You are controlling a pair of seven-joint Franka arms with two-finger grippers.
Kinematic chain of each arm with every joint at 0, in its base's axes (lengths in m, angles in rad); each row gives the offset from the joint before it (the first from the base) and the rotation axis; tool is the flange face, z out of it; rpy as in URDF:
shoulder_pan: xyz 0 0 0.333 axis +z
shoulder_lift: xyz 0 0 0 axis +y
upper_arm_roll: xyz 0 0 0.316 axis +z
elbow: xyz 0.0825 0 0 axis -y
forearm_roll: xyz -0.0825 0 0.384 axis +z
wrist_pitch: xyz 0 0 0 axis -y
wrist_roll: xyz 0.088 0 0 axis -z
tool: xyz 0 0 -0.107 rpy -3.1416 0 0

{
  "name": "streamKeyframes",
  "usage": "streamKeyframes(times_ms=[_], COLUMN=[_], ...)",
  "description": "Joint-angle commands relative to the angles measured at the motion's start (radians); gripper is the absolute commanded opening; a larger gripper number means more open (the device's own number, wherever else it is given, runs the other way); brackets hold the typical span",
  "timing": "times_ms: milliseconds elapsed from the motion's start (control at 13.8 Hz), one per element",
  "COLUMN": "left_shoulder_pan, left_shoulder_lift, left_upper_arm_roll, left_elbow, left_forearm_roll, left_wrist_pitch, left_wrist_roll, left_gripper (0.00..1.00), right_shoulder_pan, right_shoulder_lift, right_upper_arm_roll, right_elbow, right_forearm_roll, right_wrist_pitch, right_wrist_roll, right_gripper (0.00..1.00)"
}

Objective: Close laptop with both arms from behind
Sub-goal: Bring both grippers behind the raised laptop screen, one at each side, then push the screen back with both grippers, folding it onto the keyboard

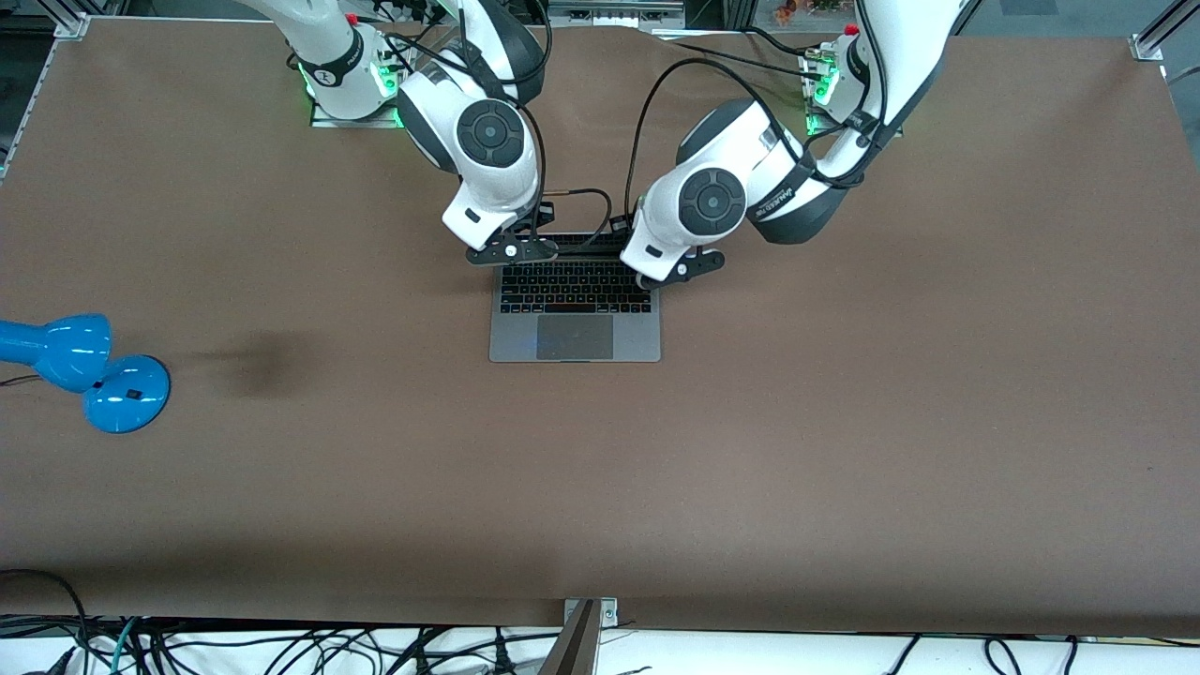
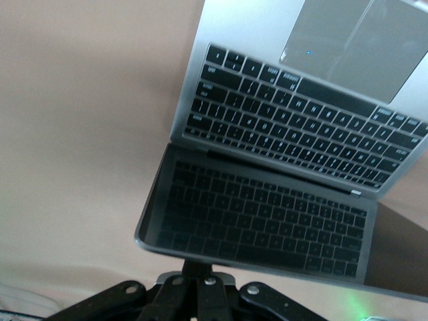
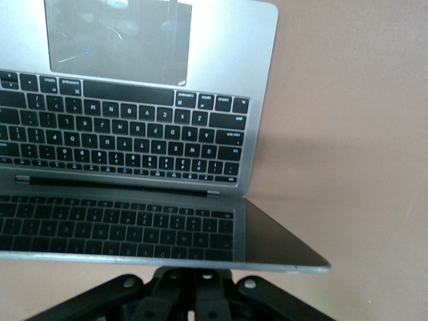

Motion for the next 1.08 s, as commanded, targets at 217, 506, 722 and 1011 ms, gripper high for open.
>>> streamKeyframes(times_ms=[217, 506, 722, 1011], left_shoulder_pan=[-0.007, -0.013, -0.013, -0.015], left_shoulder_lift=[0.097, 0.14, 0.18, 0.212], left_upper_arm_roll=[0.026, 0.06, 0.061, 0.081], left_elbow=[0.121, 0.158, 0.185, 0.185], left_forearm_roll=[0.055, 0.06, 0.09, 0.095], left_wrist_pitch=[-0.009, -0.008, 0.001, 0.075], left_wrist_roll=[-0.006, 0.002, 0.002, 0.005], left_gripper=[0.0, 0.0, 0.0, 0.0], right_shoulder_pan=[-0.014, -0.017, -0.018, -0.018], right_shoulder_lift=[0.097, 0.148, 0.19, 0.236], right_upper_arm_roll=[-0.014, -0.026, -0.031, -0.045], right_elbow=[0.105, 0.146, 0.157, 0.18], right_forearm_roll=[-0.031, -0.053, -0.068, -0.097], right_wrist_pitch=[0.024, 0.033, 0.084, 0.106], right_wrist_roll=[-0.007, -0.007, -0.007, -0.009], right_gripper=[0.0, 0.0, 0.0, 0.0])
